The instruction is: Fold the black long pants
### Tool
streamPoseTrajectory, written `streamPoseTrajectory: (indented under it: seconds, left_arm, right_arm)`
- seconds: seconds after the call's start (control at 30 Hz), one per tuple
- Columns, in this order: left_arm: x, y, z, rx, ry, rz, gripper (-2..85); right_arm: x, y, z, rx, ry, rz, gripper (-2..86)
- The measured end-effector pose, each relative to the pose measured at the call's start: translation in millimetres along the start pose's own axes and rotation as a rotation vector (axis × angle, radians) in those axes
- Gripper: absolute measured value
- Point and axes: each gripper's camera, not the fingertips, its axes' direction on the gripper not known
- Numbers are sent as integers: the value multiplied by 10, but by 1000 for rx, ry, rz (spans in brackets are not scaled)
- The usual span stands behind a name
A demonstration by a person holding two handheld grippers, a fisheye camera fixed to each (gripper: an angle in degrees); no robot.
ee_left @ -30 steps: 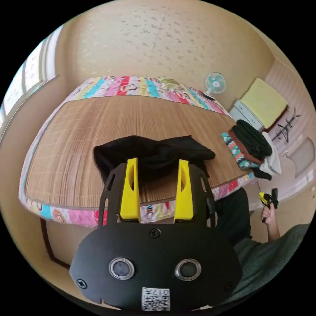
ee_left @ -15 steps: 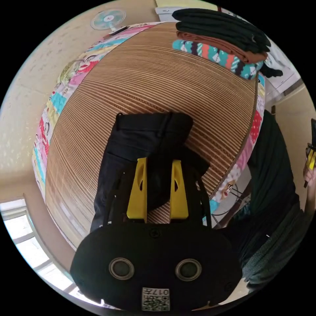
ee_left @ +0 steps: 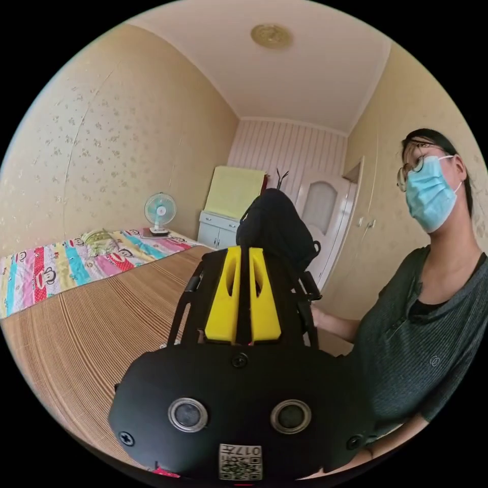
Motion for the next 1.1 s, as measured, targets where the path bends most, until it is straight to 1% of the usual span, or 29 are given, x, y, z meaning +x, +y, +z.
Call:
streamPoseTrajectory:
  seconds: [0.03,0.1,0.2,0.33,0.37,0.4,0.47,0.5,0.53,0.6,0.67,0.77,0.83,0.93,1.0,1.07,1.1]
  left_arm:
    - [-36,24,-129,36,50,-15,6]
    - [-135,91,-255,83,117,-48,7]
    - [-321,243,-316,110,165,-103,10]
    - [-560,497,-410,158,258,-156,18]
    - [-633,555,-477,174,264,-186,23]
    - [-667,581,-528,186,259,-200,25]
    - [-773,652,-750,212,203,-252,45]
    - [-791,661,-797,205,178,-265,52]
    - [-821,674,-880,179,115,-297,72]
    - [-854,707,-995,129,12,-351,109]
    - [-807,832,-1176,75,-132,-389,153]
    - [-530,1162,-1373,53,-278,-383,167]
    - [-323,1427,-1381,55,-289,-387,165]
    - [-121,1911,-1310,22,-297,-477,162]
    - [-81,2198,-1307,27,-269,-544,167]
    - [-103,2482,-1292,17,-180,-630,170]
    - [-99,2526,-1284,10,-166,-638,172]
  right_arm:
    - [-91,-69,26,22,-11,-44,203]
    - [-477,-338,121,101,-107,-213,223]
    - [-921,-631,369,70,-213,-367,204]
    - [-1097,-860,728,31,-145,-348,131]
    - [-1076,-893,796,27,-171,-315,81]
    - [-1091,-895,817,31,-249,-316,64]
    - [-1188,-856,826,45,-284,-348,48]
    - [-1282,-827,842,59,-244,-353,43]
    - [-1333,-818,857,65,-213,-347,40]
    - [-1570,-797,921,86,-88,-330,34]
    - [-1741,-791,929,122,-9,-318,31]
    - [-2040,-800,879,179,100,-324,29]
    - [-2245,-784,846,208,142,-366,28]
    - [-2567,-763,835,255,206,-399,25]
    - [-2814,-767,859,284,261,-443,23]
    - [-2988,-775,864,325,327,-459,22]
    - [-3089,-791,834,354,350,-466,21]
